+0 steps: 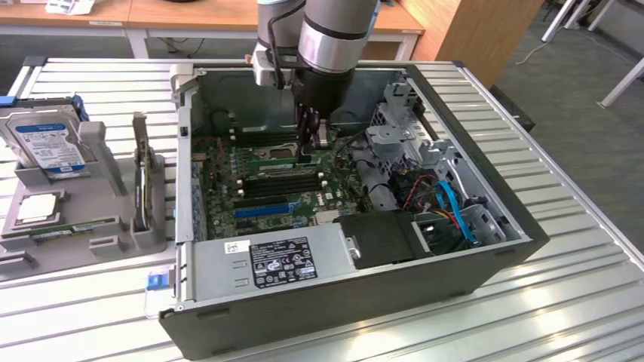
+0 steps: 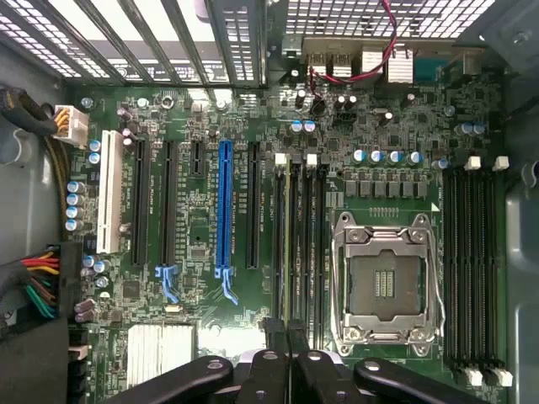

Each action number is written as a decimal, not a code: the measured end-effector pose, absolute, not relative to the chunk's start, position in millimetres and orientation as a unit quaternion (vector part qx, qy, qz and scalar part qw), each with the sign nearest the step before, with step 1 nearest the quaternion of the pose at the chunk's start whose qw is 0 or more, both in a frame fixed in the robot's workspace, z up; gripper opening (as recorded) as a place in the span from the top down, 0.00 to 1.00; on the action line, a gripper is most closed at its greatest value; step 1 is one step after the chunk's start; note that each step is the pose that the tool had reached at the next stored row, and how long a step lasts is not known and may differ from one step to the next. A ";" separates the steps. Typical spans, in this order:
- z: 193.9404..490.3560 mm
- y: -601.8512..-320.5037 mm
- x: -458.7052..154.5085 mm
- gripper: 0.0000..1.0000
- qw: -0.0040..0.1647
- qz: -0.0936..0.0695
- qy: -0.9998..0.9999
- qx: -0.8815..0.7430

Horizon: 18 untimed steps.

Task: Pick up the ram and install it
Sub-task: 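Insert the ram into the slot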

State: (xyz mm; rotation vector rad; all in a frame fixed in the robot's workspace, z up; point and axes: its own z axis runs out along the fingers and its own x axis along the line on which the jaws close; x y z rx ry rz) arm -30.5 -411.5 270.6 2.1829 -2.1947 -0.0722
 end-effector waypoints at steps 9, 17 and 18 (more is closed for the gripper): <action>270.6 -411.6 -30.5 0.88 0.023 -0.024 -0.709 0.705; 270.6 -411.6 -30.5 0.88 0.023 -0.024 -0.709 0.705; 270.6 -411.6 -30.5 0.88 0.023 -0.024 -0.709 0.705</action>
